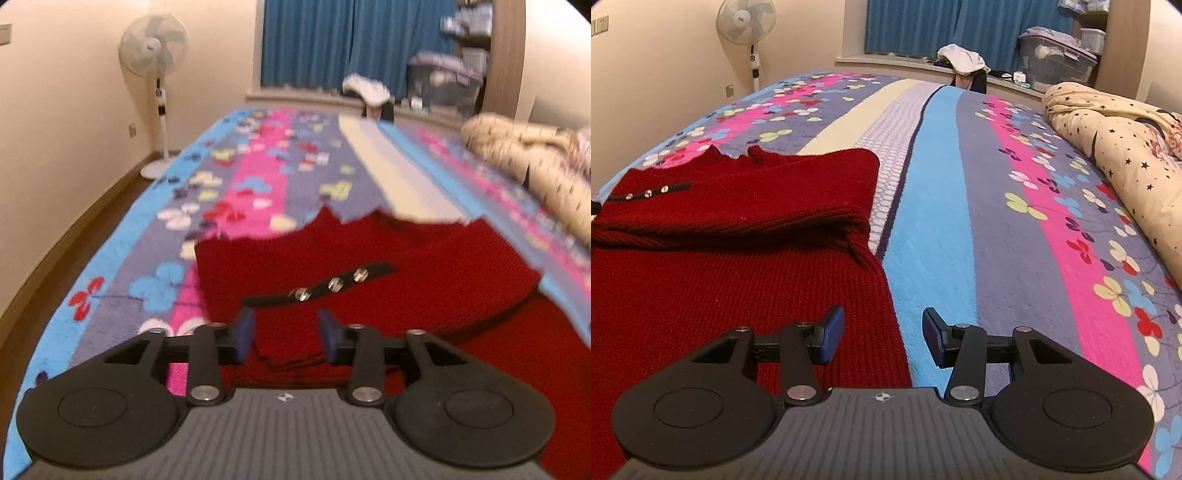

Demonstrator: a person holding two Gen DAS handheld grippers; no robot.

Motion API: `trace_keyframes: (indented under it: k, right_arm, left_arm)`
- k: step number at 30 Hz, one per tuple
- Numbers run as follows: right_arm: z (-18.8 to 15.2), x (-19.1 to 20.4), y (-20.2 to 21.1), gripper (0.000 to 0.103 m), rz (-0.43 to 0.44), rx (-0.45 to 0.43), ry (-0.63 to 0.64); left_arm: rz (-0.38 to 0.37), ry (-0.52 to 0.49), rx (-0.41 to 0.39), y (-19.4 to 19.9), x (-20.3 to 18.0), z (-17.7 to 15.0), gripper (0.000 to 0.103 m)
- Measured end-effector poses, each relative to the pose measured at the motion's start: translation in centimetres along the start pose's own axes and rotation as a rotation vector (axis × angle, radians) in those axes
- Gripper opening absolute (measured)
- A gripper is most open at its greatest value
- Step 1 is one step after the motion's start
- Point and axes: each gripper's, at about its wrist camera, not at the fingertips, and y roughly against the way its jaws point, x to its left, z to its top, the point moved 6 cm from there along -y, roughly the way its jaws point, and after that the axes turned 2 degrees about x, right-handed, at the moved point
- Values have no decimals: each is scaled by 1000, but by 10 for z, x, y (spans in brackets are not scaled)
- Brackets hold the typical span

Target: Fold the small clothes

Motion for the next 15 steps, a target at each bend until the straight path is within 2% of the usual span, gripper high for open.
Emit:
trace_keyframes:
  k: [2, 4, 6, 8, 10, 12, 15]
  right_arm:
    - [1, -3, 6, 49, 3, -10, -16]
    - [2, -5, 13, 49, 7, -31, -28]
    - [4, -6, 23, 49, 13, -57, -39]
    - [4, -7, 35, 49, 26, -84, -51]
    - [5, -8, 49, 49, 49, -112, -64]
    - [4, -7, 67, 49, 72, -148, -68]
    - [-1, -11, 92, 50, 79, -190, -71]
  left_arm:
    - [21, 10, -25, 26, 0, 6, 62]
    - [75, 10, -48, 55, -1, 7, 63]
    - [113, -11, -69, 82, -3, 4, 69]
    - [130, -29, -92, 113, -5, -3, 79]
    - [130, -33, -106, 139, -7, -17, 80]
    - [123, -21, -85, 158, -7, -35, 82]
    - [91, 31, -6, 173, -8, -69, 86]
